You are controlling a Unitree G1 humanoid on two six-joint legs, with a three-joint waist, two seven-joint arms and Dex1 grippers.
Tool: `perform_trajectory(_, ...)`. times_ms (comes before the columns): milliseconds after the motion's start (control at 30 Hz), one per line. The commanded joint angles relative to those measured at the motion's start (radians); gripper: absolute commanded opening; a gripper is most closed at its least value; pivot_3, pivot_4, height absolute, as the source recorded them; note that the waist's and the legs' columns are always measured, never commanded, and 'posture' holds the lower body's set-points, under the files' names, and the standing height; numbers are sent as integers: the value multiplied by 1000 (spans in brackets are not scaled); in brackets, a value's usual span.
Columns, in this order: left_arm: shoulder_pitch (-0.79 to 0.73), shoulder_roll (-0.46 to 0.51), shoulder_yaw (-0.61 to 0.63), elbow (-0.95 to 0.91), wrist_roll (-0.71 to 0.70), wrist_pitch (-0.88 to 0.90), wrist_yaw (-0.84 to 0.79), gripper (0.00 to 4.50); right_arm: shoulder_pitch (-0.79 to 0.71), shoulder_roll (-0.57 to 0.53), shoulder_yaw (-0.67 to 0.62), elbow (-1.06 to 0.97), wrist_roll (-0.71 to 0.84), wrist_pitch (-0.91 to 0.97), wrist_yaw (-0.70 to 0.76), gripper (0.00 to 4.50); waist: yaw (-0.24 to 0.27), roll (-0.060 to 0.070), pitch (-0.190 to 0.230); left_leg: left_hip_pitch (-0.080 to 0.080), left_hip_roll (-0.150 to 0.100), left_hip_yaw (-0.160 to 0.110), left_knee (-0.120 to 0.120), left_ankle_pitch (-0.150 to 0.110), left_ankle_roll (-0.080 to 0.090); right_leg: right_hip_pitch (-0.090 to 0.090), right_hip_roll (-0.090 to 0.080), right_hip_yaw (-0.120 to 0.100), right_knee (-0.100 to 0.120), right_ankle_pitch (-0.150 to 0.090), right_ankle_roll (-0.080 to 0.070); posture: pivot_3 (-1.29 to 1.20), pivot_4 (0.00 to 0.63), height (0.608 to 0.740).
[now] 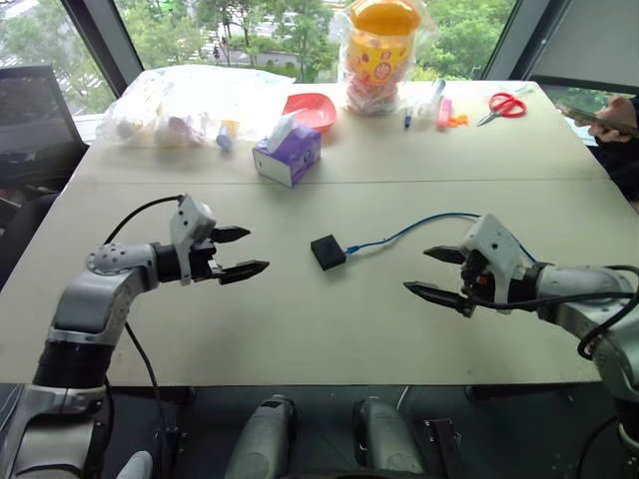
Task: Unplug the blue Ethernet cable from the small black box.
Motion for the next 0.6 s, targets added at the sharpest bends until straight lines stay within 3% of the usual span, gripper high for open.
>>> perform_trajectory(33, 3, 35, 14, -34, -23, 15, -42, 4449, -26, -33, -11, -56, 39, 36, 4, 3791, 0, 0, 0, 0, 0, 0, 0, 0, 0, 0, 0, 0, 0, 0, 0, 0, 150, 740)
perform_trajectory(267, 33, 54, 30, -98, -59, 67, -52, 4449, -107, -64, 3, -59, 75, 96, -12, 3791, 0, -1, 1, 0, 0, 0, 1, 0, 0, 0, -1, 0, 0, -2, -3, 0, 150, 740)
perform_trajectory(600, 30, 40, 14, -100, -47, 64, -34, 4449, -191, -81, 114, 51, 1, 20, 6, 3791, 0, -1, 1, 0, 0, 1, 1, 0, 0, 0, -1, 1, 0, -2, -3, 0, 150, 740)
